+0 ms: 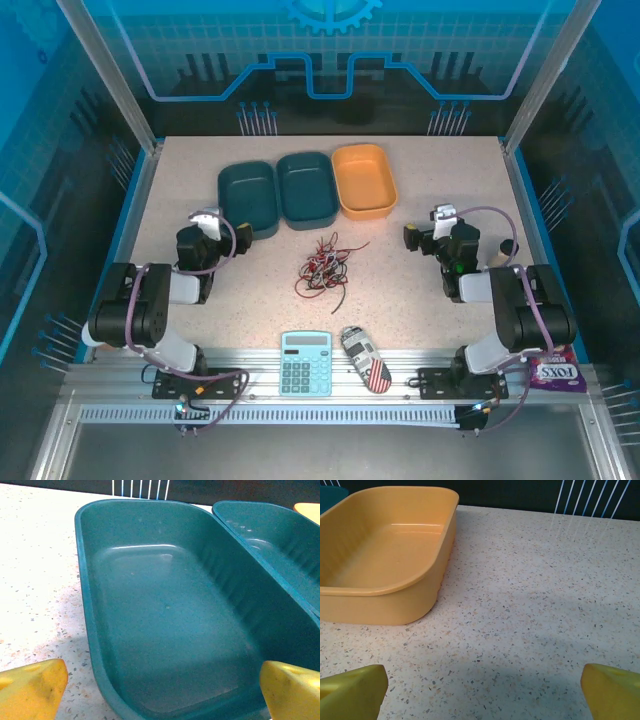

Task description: Untangle the cables

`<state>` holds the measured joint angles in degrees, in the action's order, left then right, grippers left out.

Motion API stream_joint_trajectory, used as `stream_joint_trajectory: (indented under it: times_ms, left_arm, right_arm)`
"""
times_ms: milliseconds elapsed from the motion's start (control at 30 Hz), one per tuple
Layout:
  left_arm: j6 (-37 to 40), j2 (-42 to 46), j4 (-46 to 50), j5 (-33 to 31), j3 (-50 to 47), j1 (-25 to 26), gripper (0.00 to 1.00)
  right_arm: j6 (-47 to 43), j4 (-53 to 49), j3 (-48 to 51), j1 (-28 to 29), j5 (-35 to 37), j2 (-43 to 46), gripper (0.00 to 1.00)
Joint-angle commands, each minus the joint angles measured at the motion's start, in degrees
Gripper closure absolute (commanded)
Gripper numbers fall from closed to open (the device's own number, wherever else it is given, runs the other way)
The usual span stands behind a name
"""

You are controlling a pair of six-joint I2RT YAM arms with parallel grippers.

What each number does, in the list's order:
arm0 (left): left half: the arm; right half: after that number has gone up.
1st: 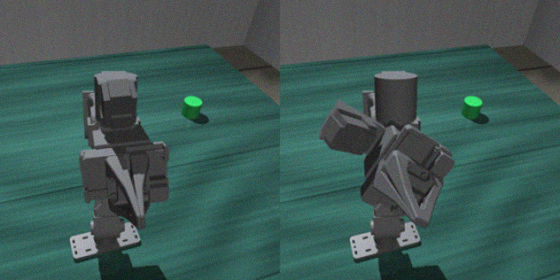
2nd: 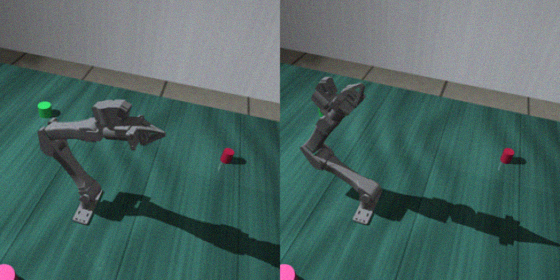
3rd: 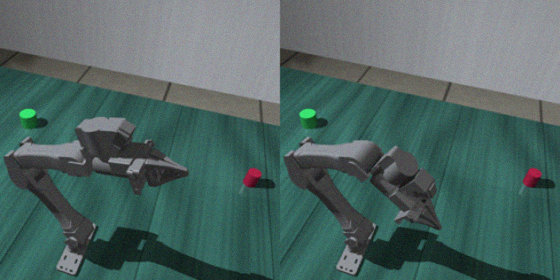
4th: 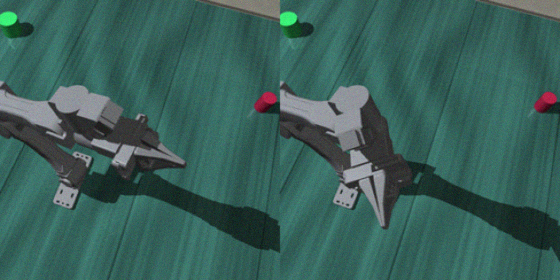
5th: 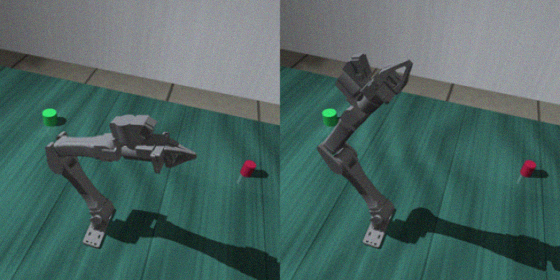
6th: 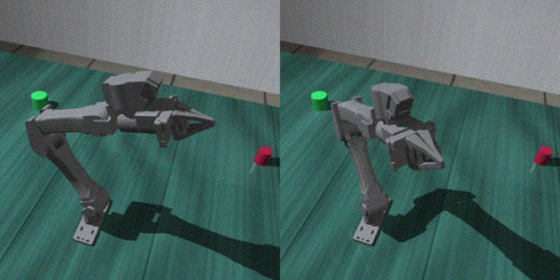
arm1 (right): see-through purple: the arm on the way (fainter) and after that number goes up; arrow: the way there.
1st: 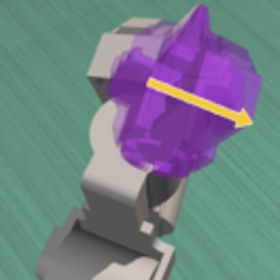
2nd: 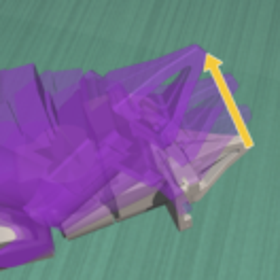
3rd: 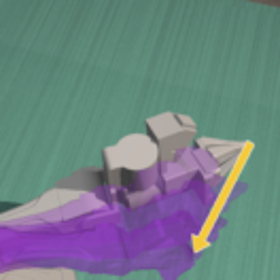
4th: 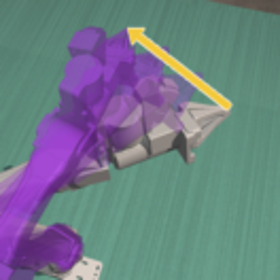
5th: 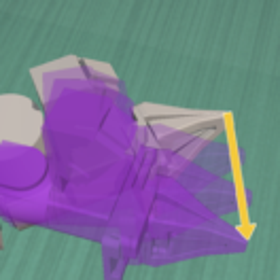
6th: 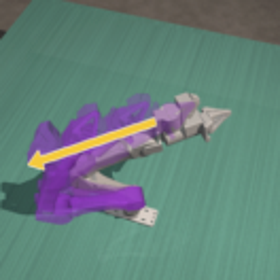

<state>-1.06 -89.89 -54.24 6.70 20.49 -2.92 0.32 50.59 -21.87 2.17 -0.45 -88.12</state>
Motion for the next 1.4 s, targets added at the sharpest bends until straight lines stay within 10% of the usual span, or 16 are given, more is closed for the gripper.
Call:
stream_joint_trajectory:
  times_ms: [0, 1367]
  left_arm:
    - [1.3, 0.9, 0.1, -0.3, 1.0, 0.4, 0.01]
    - [1.2, 0.9, 0.0, -0.3, 0.9, 0.4, 0.01]
  right_arm:
    - [-0.9, 0.6, -1.0, 0.4, 0.3, -0.3, 0.00]
    - [-0.2, 1.0, -0.6, 0.1, 1.4, 0.2, 0.00]
